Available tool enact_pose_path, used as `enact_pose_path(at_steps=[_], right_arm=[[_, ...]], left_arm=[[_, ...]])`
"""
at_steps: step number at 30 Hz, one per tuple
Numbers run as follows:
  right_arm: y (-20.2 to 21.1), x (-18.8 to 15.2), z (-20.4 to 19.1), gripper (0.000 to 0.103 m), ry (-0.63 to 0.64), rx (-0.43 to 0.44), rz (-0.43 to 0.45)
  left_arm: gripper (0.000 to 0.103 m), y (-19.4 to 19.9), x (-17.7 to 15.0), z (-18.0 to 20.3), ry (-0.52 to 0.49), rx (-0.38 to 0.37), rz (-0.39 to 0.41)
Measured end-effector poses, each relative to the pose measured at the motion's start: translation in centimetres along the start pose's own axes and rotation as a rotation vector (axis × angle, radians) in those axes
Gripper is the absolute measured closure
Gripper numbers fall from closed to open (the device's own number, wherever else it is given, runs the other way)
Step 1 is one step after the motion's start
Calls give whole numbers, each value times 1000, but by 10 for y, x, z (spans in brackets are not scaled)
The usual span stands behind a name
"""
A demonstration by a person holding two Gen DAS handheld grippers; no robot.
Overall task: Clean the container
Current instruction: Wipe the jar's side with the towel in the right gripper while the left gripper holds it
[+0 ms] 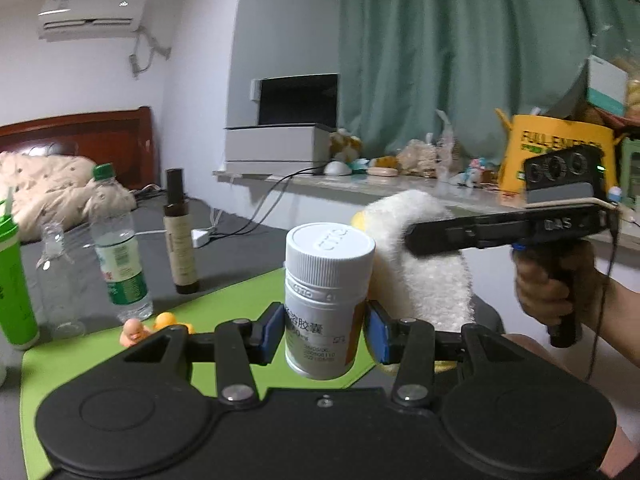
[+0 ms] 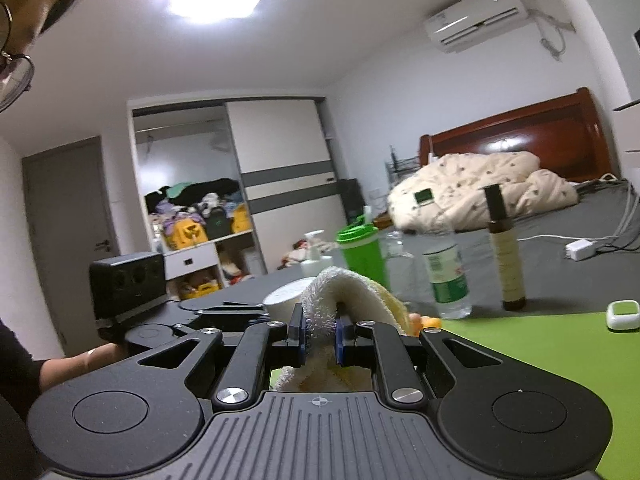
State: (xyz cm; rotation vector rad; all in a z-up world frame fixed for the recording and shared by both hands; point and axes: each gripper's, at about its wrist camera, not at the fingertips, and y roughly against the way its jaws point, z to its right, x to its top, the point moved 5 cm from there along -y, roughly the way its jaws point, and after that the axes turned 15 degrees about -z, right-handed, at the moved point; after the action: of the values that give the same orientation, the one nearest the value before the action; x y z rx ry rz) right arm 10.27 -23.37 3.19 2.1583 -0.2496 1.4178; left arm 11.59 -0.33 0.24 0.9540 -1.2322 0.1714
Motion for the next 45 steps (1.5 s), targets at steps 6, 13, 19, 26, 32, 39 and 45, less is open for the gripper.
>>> enact_pose_path(at_steps=[6,13,19,26,32,39,45], right_arm=[[-5,4,-1,90,7,18,-3],[-6,14,2,90,6,56,9],[-15,18,14,90,-10,70,0],[-29,6,32,90,-58,49,-46],[-37,-5,40,90,-89,51,-76],[-36,-14,37,90,-80,60,-99],[-34,-19,28,90,-43,69,-117]], left_arm=[[60,6,-1,12,-39,-37,9],[60,6,2,18,-61,-57,9],[60,8,3,17,-54,-56,18],[60,10,5,15,-41,-50,38],[61,8,9,11,-16,-35,59],[61,9,14,5,19,-23,85],[61,9,18,-1,44,6,107]])
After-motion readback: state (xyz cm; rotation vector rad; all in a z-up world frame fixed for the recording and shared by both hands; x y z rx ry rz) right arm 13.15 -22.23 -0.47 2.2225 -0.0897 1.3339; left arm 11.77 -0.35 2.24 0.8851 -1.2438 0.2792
